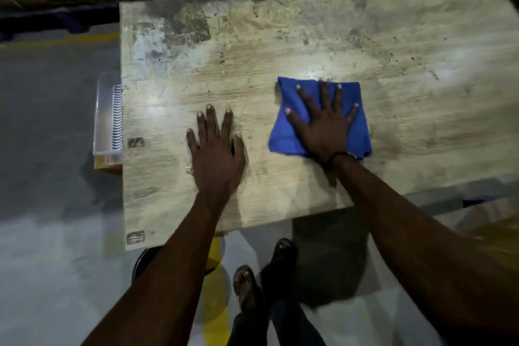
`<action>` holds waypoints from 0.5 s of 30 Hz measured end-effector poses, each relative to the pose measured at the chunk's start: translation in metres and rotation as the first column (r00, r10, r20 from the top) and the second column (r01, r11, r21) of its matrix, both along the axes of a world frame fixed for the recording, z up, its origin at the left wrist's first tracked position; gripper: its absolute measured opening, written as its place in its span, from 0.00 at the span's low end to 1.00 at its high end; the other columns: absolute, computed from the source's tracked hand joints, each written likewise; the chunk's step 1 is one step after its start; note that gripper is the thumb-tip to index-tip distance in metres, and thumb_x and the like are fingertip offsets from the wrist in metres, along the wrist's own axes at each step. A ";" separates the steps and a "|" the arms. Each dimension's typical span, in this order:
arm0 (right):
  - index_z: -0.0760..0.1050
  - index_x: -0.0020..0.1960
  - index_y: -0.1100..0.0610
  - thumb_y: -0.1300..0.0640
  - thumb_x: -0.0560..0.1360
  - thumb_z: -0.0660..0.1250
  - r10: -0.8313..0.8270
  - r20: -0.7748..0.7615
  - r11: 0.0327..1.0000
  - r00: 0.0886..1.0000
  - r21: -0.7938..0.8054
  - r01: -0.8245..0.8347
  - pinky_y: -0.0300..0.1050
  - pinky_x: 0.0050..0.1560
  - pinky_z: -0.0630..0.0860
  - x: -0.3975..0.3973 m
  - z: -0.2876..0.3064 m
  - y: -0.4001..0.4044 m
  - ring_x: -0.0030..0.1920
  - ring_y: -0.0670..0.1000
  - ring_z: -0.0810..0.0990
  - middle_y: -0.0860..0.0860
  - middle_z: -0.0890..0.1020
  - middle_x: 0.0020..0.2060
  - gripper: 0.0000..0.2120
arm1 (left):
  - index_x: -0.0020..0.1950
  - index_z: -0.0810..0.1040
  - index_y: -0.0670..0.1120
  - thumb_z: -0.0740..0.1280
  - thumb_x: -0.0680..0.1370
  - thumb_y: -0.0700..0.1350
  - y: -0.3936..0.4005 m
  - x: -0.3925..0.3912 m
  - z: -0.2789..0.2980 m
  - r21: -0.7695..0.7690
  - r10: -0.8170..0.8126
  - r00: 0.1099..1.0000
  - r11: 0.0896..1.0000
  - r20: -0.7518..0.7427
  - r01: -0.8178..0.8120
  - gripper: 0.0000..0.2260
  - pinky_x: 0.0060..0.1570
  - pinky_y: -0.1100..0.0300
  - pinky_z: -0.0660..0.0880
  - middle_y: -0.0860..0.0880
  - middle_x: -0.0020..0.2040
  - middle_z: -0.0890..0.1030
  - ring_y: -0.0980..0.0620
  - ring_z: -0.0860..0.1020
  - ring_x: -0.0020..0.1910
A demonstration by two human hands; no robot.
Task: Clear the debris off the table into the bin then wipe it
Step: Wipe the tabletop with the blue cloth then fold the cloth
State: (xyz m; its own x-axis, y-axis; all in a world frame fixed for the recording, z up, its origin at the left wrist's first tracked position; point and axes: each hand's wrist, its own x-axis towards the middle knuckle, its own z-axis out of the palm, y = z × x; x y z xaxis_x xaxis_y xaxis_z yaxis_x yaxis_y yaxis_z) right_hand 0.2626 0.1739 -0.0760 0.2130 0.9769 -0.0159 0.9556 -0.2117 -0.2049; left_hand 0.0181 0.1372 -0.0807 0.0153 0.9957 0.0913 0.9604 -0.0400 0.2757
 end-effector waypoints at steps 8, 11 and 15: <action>0.53 0.83 0.34 0.25 0.79 0.50 0.216 0.031 0.975 0.976 0.043 -0.218 0.77 0.76 0.40 -0.087 -0.004 -0.116 0.85 0.60 0.43 0.48 0.50 0.85 0.34 | 0.84 0.62 0.52 0.52 0.85 0.51 0.000 -0.002 0.007 -0.026 0.000 0.996 1.000 0.092 0.003 0.25 0.81 0.39 0.51 0.45 0.86 0.55 0.43 0.53 0.85; 0.56 0.82 0.33 0.23 0.77 0.51 0.144 0.044 0.989 0.989 0.029 -0.145 0.79 0.76 0.43 -0.052 -0.004 -0.071 0.85 0.60 0.46 0.47 0.52 0.85 0.35 | 0.84 0.62 0.52 0.51 0.86 0.52 0.000 -0.002 0.006 0.010 0.002 0.997 1.000 0.076 -0.003 0.25 0.81 0.39 0.53 0.44 0.85 0.56 0.42 0.54 0.84; 0.50 0.82 0.31 0.22 0.77 0.48 -0.014 -0.038 0.999 0.999 -0.031 0.013 0.81 0.74 0.41 -0.003 0.003 0.000 0.84 0.60 0.41 0.46 0.48 0.85 0.36 | 0.84 0.62 0.52 0.50 0.86 0.52 -0.002 0.000 0.003 0.028 0.007 0.998 1.000 0.066 -0.009 0.25 0.81 0.40 0.52 0.45 0.86 0.56 0.43 0.53 0.85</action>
